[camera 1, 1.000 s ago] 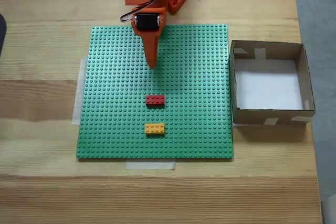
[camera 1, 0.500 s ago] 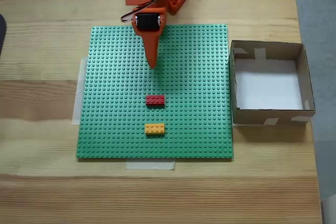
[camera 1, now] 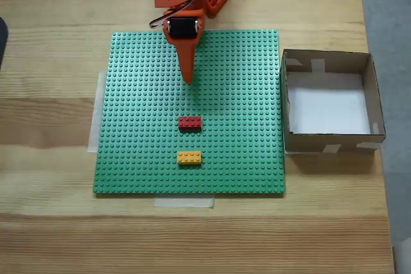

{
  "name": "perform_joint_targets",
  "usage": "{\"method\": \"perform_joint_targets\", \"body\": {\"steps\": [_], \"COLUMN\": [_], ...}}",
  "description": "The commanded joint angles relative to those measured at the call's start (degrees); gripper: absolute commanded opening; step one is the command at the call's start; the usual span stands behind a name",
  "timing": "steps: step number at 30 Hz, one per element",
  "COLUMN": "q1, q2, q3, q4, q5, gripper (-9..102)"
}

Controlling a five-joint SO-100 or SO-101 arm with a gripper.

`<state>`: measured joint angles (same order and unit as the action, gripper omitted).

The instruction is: Pick the yellow lego block and put it in the box.

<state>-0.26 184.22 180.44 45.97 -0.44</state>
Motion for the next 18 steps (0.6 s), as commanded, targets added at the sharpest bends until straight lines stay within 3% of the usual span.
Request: {"method": "perform_joint_targets", "body": {"steps": [1,7,18], "q1": [0.2,-0.3,-2.1], "q2": [-3.8,-15.2,-35.8], "q3": [-6.2,-22.3,-45.4], "q4": [1.9,10.3,17.0], "q5": [0.1,-1.6,-1.3], "gripper": [-1,-1,-1]}}
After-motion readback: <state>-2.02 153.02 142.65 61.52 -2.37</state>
